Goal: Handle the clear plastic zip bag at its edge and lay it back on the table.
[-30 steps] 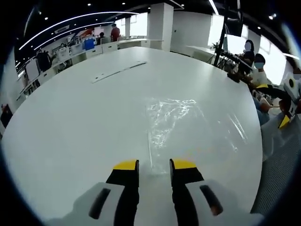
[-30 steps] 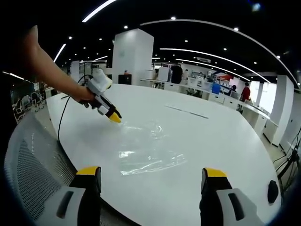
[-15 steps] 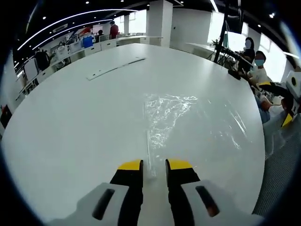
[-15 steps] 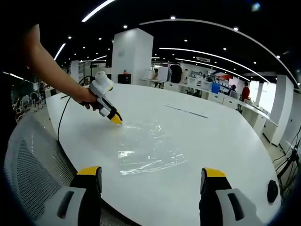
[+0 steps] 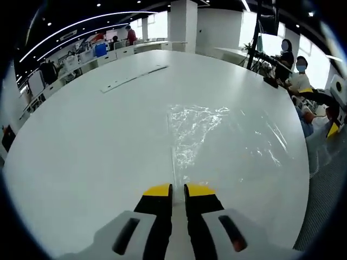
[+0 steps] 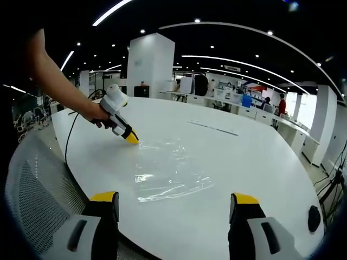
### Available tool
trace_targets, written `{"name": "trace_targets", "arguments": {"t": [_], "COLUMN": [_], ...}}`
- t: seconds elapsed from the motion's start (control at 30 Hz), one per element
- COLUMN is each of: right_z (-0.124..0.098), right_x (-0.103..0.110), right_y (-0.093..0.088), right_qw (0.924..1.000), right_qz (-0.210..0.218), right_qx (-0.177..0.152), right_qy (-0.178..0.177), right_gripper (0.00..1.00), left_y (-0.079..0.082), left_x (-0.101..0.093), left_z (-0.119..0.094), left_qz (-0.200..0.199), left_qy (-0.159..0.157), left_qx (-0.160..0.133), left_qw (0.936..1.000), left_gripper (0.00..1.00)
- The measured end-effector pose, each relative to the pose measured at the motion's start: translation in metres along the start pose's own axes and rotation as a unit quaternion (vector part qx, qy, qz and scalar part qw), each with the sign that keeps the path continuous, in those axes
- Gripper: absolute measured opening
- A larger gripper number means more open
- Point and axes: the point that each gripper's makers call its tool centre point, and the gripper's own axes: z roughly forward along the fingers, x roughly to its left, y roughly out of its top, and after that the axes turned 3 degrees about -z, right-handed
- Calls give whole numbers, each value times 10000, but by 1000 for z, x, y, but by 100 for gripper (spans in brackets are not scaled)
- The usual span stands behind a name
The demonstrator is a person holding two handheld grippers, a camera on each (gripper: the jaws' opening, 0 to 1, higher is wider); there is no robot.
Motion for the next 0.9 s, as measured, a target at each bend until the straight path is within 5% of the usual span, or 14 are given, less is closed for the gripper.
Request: {"name": "trace_targets", "arguments": {"t": [0.9], "right_z": [-1], "right_x": [-1], "right_y": [3], "right_qw": [9999], "right_qz": [66], "right_qx": [-85], "right_qy": [-24], "right_gripper": [84], "left_y": [3], "left_x": [-1], "left_z": [-8], "left_qz": [241], "left_qy": [19], "left_qx": [-30], "left_qw": [9997], "left_gripper": [0]}}
